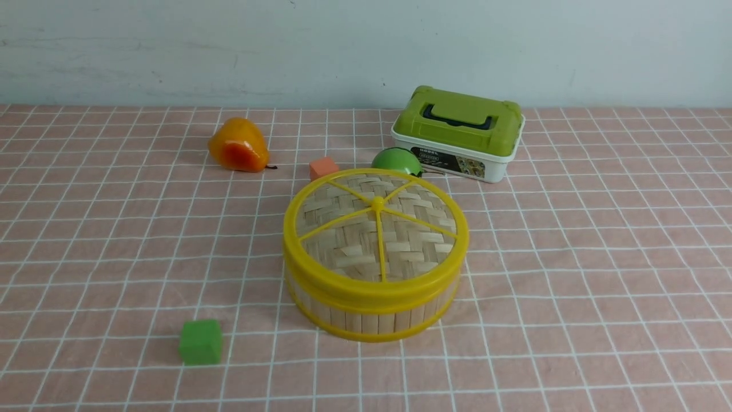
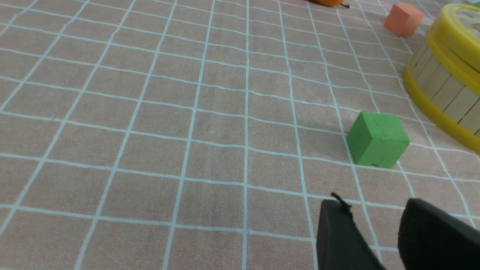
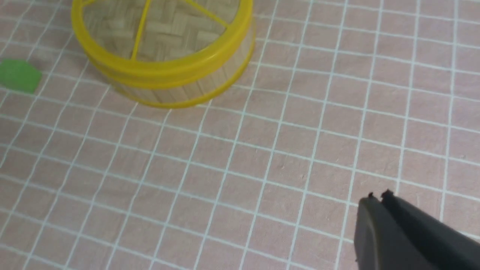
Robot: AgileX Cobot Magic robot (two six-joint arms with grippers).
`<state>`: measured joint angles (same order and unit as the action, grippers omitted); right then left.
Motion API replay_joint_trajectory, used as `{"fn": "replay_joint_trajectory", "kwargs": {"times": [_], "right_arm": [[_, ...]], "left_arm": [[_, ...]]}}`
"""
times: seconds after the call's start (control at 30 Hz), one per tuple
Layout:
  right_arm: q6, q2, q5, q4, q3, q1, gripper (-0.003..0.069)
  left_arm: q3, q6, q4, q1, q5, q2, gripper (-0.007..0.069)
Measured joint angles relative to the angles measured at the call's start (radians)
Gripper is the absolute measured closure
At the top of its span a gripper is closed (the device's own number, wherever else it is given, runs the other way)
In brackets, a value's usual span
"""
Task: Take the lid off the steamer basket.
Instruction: Use the right arm to lift the lid of the steamer
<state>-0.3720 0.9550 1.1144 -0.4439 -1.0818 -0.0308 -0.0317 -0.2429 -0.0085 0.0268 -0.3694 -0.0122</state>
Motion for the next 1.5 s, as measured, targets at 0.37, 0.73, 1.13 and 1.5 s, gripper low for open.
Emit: {"fn": "replay_joint_trajectory", "kwargs": {"times": [0.37,0.73,1.13,1.5], "right_arm": [[0.083,0.552,0.132,0.188,-0.522,0.368,0.0655],[0.247,1.078,0.132,0.323,-1.042,0.557,0.0419],[0.263,1.308,0.132,0.253,-1.176,0.559,0.0188],[0.329,1.345,0.047,0.261,-1.178,0.559,0.0288]], "left_arm": [[0.0,0.0,0.0,0.0,0.0,0.0,0.0385],[0.0,0.0,0.0,0.0,0.0,0.0,0.0385],[0.0,0.0,0.0,0.0,0.0,0.0,0.0385],[0.0,0.0,0.0,0.0,0.0,0.0,0.0385]]}}
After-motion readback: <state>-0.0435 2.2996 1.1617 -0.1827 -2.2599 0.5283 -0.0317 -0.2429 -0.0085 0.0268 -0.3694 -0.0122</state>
